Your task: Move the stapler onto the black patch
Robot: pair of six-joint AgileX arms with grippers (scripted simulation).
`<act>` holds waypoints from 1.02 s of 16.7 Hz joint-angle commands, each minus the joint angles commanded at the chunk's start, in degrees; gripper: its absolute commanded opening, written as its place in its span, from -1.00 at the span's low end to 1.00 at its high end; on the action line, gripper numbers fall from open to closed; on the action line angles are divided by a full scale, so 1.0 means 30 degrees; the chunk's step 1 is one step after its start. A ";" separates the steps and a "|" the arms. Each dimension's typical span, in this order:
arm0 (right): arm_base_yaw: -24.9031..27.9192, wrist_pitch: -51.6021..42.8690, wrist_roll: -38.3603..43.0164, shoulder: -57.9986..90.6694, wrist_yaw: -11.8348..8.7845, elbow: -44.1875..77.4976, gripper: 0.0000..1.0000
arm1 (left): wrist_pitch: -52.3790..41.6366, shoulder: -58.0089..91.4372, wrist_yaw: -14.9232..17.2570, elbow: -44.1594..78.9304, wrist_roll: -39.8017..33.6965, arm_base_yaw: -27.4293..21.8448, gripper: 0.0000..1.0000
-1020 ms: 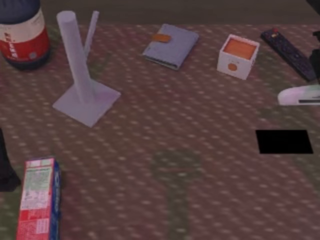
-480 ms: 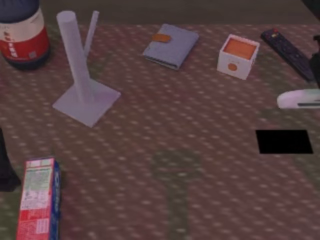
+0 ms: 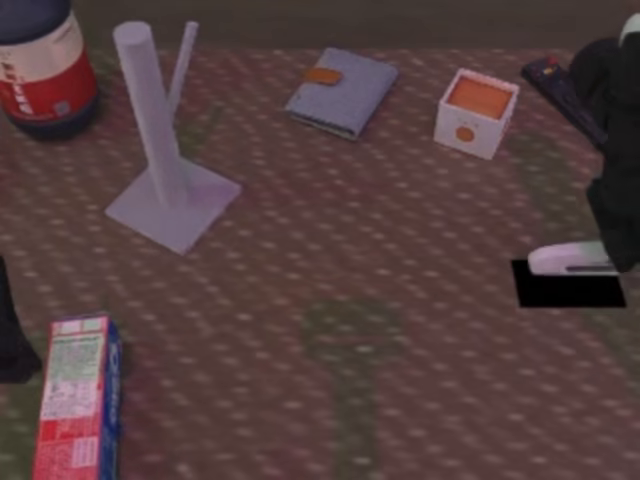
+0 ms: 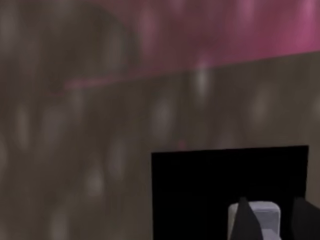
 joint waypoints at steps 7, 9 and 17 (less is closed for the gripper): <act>0.0011 0.0121 0.0032 0.0042 -0.0001 -0.0114 -0.55 | 0.0000 0.0000 0.0000 0.0000 0.0000 0.0000 1.00; 0.0011 0.0121 0.0032 0.0042 -0.0001 -0.0114 -0.25 | 0.0000 0.0000 0.0000 0.0000 0.0000 0.0000 1.00; 0.0011 0.0121 0.0032 0.0042 -0.0001 -0.0114 0.96 | 0.0000 0.0000 0.0000 0.0000 0.0000 0.0000 1.00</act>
